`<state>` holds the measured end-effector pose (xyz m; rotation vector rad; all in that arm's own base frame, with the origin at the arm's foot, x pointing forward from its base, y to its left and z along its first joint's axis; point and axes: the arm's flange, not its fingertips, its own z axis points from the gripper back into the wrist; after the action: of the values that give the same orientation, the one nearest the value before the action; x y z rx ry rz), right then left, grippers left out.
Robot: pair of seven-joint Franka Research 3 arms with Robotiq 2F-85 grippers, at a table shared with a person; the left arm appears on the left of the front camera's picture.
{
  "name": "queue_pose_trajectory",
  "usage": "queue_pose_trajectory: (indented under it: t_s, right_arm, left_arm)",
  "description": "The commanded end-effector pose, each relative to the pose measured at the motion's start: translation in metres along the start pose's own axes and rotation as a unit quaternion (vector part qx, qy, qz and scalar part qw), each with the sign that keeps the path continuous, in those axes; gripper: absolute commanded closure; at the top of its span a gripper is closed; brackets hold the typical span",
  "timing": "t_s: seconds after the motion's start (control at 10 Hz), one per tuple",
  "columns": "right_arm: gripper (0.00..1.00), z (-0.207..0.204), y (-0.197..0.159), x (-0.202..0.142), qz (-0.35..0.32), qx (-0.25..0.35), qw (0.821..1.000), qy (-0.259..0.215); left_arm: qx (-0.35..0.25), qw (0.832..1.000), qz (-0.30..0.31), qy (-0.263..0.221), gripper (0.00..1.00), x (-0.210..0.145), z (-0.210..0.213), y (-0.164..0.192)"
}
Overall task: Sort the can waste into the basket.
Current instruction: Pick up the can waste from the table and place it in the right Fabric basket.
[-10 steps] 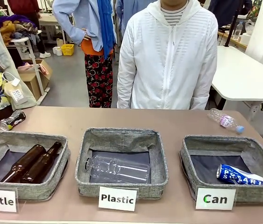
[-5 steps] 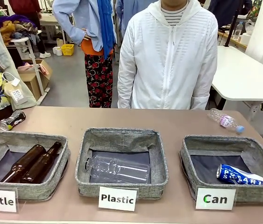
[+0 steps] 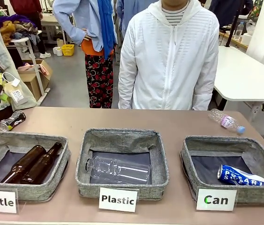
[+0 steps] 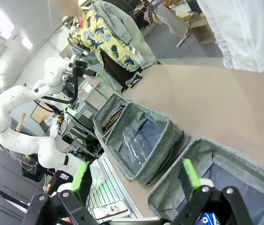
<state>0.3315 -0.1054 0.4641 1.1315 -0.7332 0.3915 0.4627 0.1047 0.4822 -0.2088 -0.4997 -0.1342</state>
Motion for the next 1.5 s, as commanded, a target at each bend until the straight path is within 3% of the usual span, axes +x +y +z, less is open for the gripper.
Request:
queue_pose_trajectory:
  t_s: [0.0, 0.2, 0.5, 0.8, 1.4]
  right_arm:
    - [0.00, 0.002, 0.000, 0.001, 0.009, 0.001, 1.000, 0.003]
    - [0.00, 0.002, 0.000, 0.001, 0.009, 0.001, 1.000, 0.003]
    - [0.00, 0.002, 0.000, 0.001, 0.009, 0.001, 1.000, 0.003]
    - [0.00, 0.002, 0.000, 0.001, 0.009, 0.001, 1.000, 0.003]
    - [0.00, 0.002, 0.000, 0.001, 0.009, 0.001, 1.000, 0.003]
  left_arm:
    - [0.000, 1.000, -0.002, 0.001, 0.00, 0.000, -0.002, -0.002]
    - [0.043, 0.997, 0.036, 0.060, 0.00, 0.047, -0.051, 0.020]
    - [0.075, 0.994, 0.033, 0.078, 0.00, 0.074, -0.114, 0.041]
    - [0.087, 0.984, 0.057, 0.141, 0.00, 0.076, -0.172, 0.061]
    - [0.097, 0.981, 0.017, 0.166, 0.00, 0.079, -0.222, 0.064]
